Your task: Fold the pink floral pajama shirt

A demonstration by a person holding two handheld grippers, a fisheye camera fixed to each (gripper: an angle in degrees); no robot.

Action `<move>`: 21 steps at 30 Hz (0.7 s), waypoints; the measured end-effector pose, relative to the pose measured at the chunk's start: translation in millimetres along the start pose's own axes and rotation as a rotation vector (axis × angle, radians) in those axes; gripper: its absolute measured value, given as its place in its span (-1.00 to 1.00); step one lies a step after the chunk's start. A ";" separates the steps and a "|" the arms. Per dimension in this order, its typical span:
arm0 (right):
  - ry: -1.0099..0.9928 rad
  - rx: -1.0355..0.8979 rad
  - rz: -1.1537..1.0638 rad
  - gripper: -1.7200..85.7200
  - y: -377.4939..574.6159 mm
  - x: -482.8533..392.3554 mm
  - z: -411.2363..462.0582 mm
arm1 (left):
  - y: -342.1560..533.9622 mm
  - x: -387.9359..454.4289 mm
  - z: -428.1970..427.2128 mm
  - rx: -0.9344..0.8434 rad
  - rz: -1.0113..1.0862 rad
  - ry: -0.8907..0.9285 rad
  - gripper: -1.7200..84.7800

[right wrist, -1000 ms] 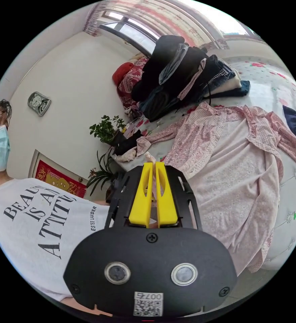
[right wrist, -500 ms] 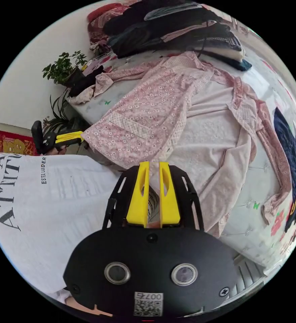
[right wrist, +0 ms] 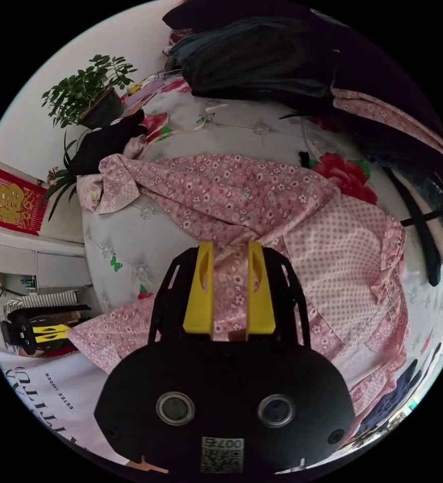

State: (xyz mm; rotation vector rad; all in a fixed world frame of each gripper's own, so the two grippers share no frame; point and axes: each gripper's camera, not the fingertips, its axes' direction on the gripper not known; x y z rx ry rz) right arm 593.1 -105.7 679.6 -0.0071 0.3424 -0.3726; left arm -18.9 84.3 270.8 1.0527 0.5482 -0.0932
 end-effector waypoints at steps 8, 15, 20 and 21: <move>-0.137 0.218 0.030 -0.78 77.7 9.1 -46.5 | 8.0 -53.2 39.7 -0.080 -0.231 0.098 -0.98; -0.148 0.172 0.230 -0.78 278.2 23.2 -89.0 | -5.6 -73.1 23.9 -0.046 -0.162 0.158 -0.89; -0.153 0.124 0.363 -0.76 355.8 -8.4 -72.7 | -56.1 -36.1 48.1 -0.065 0.045 0.179 -0.81; -0.158 0.118 0.385 -0.76 361.8 -17.5 -65.5 | -60.6 -31.9 53.9 -0.075 0.063 0.177 -0.81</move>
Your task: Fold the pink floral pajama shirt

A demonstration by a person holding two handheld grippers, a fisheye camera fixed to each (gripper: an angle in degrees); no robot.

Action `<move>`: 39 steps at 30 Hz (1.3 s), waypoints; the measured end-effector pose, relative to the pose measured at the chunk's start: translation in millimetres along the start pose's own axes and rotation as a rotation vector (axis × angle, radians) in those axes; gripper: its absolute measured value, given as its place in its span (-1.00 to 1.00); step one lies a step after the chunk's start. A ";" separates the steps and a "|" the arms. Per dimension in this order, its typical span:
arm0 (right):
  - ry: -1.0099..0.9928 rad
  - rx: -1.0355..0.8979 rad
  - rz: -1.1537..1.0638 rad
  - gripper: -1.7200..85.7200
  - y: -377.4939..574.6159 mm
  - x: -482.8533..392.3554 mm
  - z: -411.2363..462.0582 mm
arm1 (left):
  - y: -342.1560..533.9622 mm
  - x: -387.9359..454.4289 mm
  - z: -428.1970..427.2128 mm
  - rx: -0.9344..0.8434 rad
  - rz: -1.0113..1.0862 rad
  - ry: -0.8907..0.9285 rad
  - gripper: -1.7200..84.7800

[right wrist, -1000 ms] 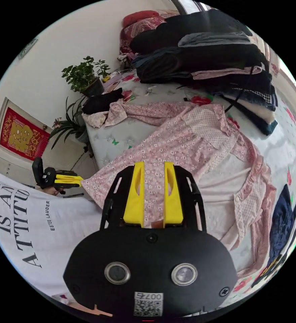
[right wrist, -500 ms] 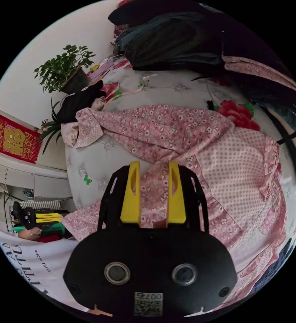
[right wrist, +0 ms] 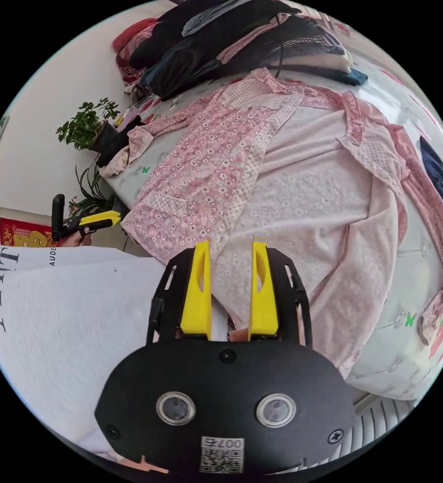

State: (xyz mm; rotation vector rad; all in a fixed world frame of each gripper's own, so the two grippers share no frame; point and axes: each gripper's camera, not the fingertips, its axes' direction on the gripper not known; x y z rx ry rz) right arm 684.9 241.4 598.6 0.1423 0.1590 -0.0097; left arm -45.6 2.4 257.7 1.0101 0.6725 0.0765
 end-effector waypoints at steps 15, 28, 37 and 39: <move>0.144 0.033 0.094 -0.77 42.6 -46.8 17.9 | -20.6 -43.8 20.8 -0.073 -0.003 -0.081 -0.97; 0.413 -0.145 0.241 -0.80 35.3 38.7 -2.4 | -109.5 -1.1 74.2 -0.089 0.168 -0.110 -0.86; 0.393 -0.363 0.244 -0.82 74.8 69.9 -73.0 | -116.8 -15.9 102.5 -0.108 0.052 -0.078 -0.90; 0.378 -0.238 0.166 -0.82 49.7 53.5 -110.6 | -119.9 -14.9 104.0 -0.092 0.038 -0.075 -0.89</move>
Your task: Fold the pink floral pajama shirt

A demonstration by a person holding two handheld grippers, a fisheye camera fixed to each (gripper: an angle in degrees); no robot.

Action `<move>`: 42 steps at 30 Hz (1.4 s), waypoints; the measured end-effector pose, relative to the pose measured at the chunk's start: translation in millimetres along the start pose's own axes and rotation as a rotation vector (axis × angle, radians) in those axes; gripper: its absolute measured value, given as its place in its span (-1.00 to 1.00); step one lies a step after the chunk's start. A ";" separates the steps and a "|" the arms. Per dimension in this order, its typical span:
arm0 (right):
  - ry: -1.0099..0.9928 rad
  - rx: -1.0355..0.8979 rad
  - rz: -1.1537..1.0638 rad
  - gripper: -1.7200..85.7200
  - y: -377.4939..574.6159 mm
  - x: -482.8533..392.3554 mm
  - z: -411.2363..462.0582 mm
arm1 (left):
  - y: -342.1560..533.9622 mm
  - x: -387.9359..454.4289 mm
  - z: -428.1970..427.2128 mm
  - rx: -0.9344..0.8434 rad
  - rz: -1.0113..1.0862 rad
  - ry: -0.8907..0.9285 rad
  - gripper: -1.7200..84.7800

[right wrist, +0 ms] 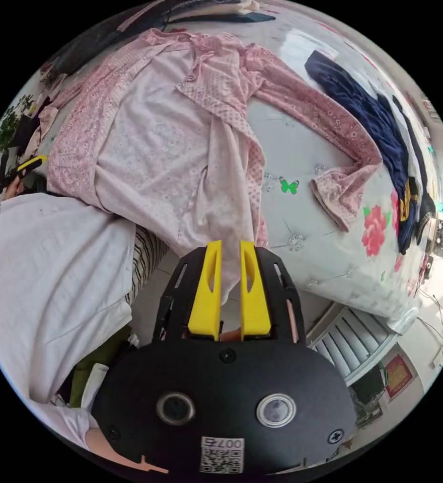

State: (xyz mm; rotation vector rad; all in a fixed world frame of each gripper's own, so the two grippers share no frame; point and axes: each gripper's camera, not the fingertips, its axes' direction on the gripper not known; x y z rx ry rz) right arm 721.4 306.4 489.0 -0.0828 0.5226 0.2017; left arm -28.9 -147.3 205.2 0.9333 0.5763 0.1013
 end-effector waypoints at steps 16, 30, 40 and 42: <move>-0.095 0.288 -0.222 -0.95 -331.2 -8.4 -37.5 | -33.6 13.4 116.0 -0.164 0.004 -0.196 -0.91; -0.513 0.423 -0.306 -0.88 -221.7 -66.7 -107.4 | -51.7 56.4 136.5 0.084 0.127 -0.100 -0.87; -0.432 0.193 -0.428 -0.85 -77.8 -210.5 -48.9 | -166.0 17.2 257.4 0.038 0.325 -0.161 -0.96; -0.384 0.219 -0.418 -0.85 -63.2 -226.5 -42.3 | -164.3 4.5 262.4 0.096 0.343 -0.185 -0.98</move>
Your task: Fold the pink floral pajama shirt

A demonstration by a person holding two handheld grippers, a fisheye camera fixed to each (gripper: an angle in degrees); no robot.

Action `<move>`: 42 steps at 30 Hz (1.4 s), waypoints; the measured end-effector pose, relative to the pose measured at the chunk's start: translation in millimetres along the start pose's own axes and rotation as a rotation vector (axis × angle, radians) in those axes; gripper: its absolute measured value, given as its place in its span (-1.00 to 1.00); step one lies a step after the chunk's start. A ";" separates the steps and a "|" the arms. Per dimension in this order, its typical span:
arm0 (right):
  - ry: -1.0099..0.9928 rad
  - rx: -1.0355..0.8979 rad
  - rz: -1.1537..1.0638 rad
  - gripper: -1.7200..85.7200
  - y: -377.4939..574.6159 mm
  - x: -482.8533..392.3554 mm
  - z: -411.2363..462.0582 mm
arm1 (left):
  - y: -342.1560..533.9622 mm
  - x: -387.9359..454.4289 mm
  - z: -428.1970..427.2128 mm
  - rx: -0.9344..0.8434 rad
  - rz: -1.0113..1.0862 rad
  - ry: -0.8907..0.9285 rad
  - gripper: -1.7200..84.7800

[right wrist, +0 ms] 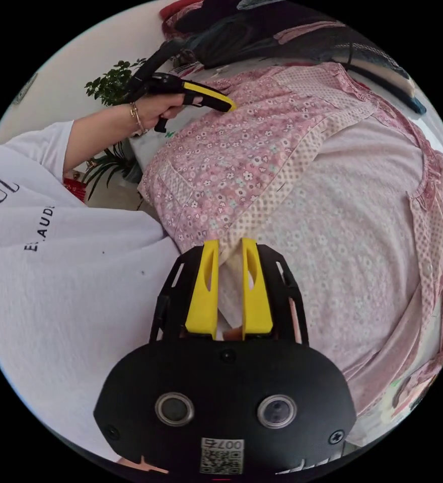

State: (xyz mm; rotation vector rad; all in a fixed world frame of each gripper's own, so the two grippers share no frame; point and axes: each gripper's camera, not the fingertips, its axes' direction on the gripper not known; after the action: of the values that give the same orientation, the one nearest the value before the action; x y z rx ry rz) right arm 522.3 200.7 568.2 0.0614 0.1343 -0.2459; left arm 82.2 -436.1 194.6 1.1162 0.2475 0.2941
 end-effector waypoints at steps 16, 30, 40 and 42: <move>0.366 0.229 0.550 -0.82 74.5 27.6 -111.9 | 51.1 -2.0 -38.0 0.218 -0.104 0.340 -0.93; 0.273 0.177 0.781 -0.90 154.9 121.0 -132.2 | -107.3 242.7 25.3 0.022 0.525 0.364 -0.81; 0.260 0.134 0.656 -0.96 161.2 117.1 -166.1 | -145.0 232.4 36.9 -0.043 0.573 0.405 -0.98; 0.277 0.139 0.644 -0.97 166.6 109.5 -180.1 | -157.3 216.0 15.2 0.004 0.551 0.443 -0.98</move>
State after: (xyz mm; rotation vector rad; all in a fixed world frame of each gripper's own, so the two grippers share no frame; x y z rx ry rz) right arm 646.2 349.7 382.0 0.2718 0.3628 0.3996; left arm 306.1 -436.8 48.0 1.0996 0.3275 1.0360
